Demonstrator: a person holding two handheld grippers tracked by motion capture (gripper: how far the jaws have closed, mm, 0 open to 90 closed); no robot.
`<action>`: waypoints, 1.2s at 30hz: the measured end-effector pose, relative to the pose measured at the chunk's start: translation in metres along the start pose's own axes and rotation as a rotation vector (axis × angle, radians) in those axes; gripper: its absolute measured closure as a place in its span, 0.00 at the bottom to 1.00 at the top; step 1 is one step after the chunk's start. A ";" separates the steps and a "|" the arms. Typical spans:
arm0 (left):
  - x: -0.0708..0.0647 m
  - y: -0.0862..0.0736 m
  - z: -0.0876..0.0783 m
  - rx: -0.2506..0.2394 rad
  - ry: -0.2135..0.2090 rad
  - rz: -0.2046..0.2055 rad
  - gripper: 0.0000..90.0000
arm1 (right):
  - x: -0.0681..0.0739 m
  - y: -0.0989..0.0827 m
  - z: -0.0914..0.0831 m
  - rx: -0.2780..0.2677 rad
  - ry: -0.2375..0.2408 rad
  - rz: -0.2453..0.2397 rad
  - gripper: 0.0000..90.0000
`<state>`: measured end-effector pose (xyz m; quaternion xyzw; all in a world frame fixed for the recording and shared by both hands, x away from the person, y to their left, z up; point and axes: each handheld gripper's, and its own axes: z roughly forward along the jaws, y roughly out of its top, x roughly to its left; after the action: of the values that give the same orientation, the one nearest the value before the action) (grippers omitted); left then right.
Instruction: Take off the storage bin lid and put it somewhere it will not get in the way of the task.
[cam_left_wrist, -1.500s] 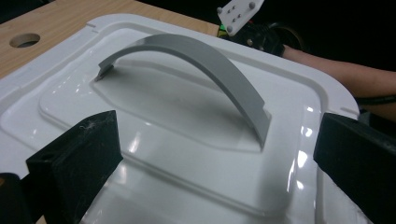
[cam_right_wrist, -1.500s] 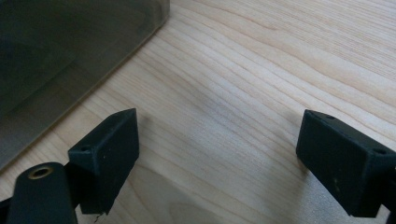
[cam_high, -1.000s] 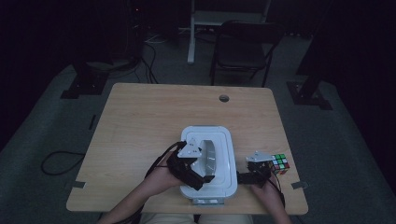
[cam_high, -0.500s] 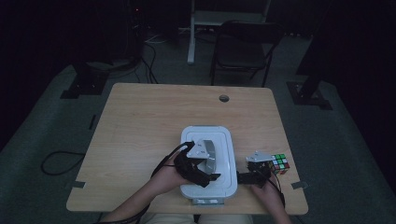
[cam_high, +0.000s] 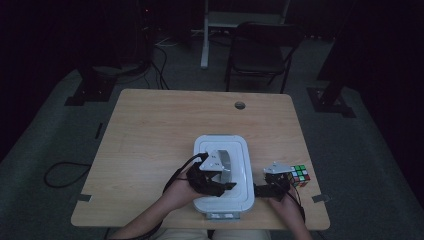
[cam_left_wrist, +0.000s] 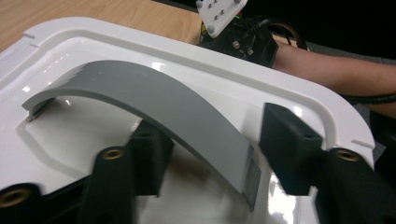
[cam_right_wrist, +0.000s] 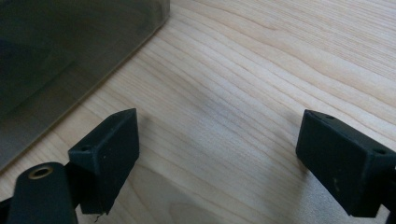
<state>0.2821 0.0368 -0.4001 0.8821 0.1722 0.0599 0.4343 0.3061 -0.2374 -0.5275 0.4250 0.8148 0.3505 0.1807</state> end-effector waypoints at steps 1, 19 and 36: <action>0.001 -0.001 -0.001 -0.005 -0.001 -0.009 0.60 | 0.000 0.000 0.000 0.000 0.000 0.000 0.15; -0.001 -0.003 -0.013 -0.031 -0.025 -0.007 0.67 | 0.000 0.000 0.000 -0.001 0.000 0.001 0.15; 0.007 -0.001 -0.059 -0.101 0.006 0.006 0.68 | 0.000 0.000 0.000 -0.001 0.000 -0.001 0.15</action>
<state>0.2736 0.0840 -0.3648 0.8594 0.1675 0.0727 0.4776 0.3062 -0.2374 -0.5275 0.4246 0.8148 0.3507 0.1812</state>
